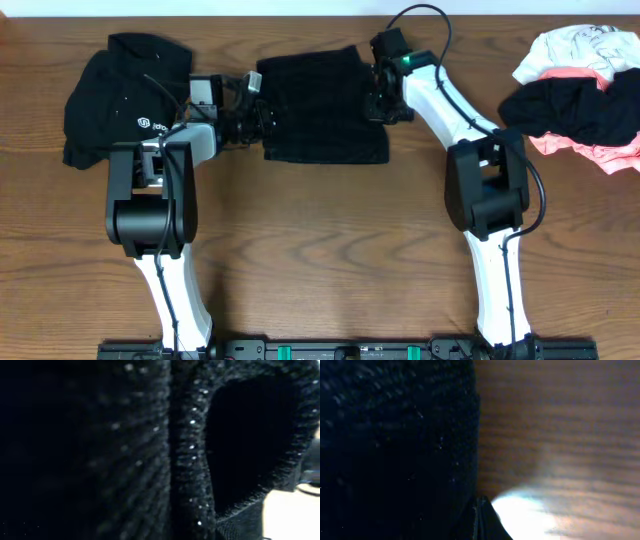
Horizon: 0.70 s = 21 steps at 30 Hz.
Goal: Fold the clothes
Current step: 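Lift the bundle with the left gripper and place it on the logo shirt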
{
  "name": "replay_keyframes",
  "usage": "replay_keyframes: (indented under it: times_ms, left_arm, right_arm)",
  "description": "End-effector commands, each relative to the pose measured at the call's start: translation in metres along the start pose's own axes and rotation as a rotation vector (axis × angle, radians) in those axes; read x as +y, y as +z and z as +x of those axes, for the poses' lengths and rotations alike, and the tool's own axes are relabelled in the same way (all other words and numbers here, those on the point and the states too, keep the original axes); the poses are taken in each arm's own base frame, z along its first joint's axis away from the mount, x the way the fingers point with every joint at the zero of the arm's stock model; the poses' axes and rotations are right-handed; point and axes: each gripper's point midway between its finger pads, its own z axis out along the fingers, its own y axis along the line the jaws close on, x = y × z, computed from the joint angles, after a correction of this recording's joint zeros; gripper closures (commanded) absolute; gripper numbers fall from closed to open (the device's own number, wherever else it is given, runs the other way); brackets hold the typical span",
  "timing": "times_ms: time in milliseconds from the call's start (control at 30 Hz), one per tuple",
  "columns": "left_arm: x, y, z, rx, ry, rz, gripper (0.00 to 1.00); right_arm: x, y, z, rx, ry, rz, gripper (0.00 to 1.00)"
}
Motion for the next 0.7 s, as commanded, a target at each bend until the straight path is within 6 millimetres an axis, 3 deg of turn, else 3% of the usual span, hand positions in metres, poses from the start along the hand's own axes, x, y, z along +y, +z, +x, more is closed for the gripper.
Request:
replay_keyframes:
  times_ms: [0,233,333,533,667]
  left_arm:
    - [-0.014,-0.016,-0.018,-0.044,-0.043,0.052,0.94]
    - [-0.054,-0.08,-0.077,-0.263,0.052,0.017,0.94]
    - [-0.079,-0.113,-0.099,-0.373,0.095,-0.016,0.94]
    - [-0.14,-0.199,-0.139,-0.648,0.21,-0.052,0.94]
    - [-0.156,-0.261,-0.157,-0.837,0.247,-0.122,0.94]
  right_arm:
    - [0.007,-0.041,-0.011,-0.037,-0.005,-0.072,0.99]
    - [-0.022,-0.123,-0.036,-0.186,-0.002,-0.075,0.99]
    - [-0.031,-0.146,-0.04,-0.232,0.007,-0.041,0.99]
    - [-0.031,-0.167,-0.038,-0.264,0.003,-0.03,0.99]
    - [-0.032,-0.166,-0.036,-0.254,0.004,-0.028,0.99]
